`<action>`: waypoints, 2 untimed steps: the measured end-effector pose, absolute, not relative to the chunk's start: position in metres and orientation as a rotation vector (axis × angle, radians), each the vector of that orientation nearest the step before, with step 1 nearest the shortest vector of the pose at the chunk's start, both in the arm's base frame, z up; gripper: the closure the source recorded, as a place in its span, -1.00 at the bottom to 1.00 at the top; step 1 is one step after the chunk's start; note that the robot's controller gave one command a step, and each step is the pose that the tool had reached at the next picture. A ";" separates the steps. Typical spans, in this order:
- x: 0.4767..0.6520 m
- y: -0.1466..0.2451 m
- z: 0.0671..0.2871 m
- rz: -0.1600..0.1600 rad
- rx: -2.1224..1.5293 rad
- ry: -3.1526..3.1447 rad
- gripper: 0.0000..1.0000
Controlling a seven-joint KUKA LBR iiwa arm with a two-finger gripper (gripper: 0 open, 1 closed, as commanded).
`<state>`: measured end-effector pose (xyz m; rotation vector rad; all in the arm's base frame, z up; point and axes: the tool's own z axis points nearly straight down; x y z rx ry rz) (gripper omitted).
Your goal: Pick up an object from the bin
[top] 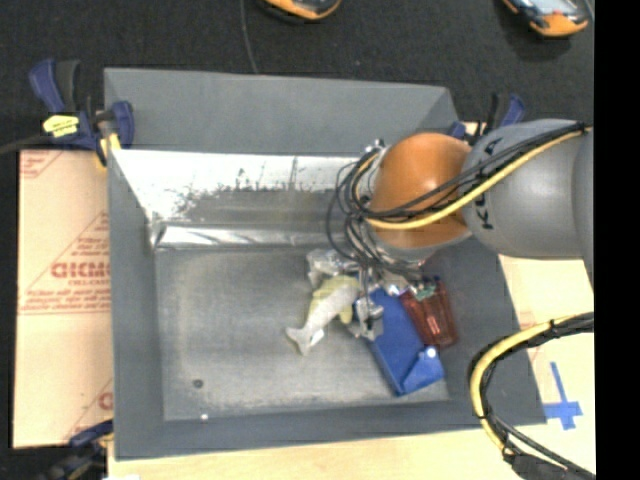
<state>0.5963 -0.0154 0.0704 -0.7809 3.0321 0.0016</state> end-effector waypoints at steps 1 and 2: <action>0.602 -0.003 0.071 0.001 -1.498 2.742 1.00; 0.602 -0.003 0.071 0.001 -1.497 2.743 1.00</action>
Offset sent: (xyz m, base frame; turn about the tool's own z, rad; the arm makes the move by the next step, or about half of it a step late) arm 0.0000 0.0000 0.0000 0.0000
